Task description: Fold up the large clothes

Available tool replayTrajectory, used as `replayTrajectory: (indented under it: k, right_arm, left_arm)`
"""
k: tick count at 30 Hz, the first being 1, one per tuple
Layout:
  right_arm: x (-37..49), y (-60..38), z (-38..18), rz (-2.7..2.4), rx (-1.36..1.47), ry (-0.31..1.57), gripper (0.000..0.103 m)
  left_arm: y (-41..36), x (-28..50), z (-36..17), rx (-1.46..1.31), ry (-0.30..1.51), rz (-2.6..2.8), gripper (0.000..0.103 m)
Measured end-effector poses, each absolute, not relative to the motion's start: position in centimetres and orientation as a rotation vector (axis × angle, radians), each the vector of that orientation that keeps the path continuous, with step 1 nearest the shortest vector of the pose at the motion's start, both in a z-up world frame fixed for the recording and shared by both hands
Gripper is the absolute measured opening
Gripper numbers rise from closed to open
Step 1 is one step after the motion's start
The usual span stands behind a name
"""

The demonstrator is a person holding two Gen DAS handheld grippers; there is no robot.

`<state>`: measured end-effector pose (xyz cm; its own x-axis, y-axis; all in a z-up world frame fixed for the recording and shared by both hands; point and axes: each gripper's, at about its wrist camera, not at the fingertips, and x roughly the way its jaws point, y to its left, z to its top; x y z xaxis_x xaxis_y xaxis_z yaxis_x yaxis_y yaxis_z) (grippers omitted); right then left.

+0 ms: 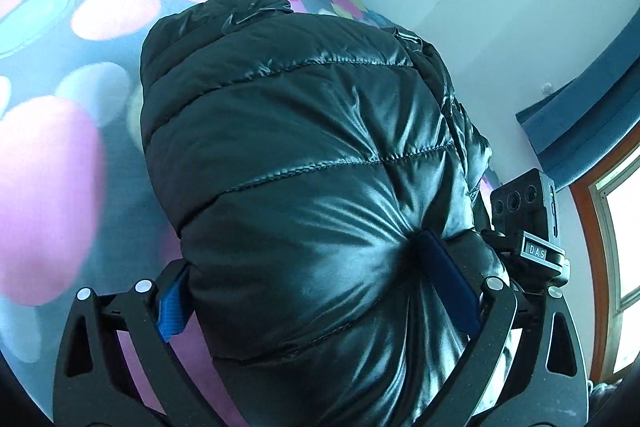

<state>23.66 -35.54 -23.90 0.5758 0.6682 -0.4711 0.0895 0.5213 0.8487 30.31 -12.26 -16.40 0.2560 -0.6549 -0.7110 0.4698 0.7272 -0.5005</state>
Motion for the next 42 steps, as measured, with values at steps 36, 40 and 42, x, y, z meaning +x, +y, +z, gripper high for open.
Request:
replayTrajectory:
  k: [36,40,42]
  right_arm:
    - [33.5,-22.1,-25.8,0.566,1.029,1.003,0.049]
    - [33.5,-22.1,-26.1,0.564,1.033,1.001,0.051]
    - [33.8,-22.1,-26.3,0.562,1.038,0.998,0.052]
  left_arm:
    - [3.0,39.6,-18.7,-0.233,1.074,-0.581,0.097]
    - [3.0,39.6,-18.7,-0.234,1.078,-0.577,0.097]
    - [2.7,39.5,-18.4,-0.233,1.079,-0.574,0.098]
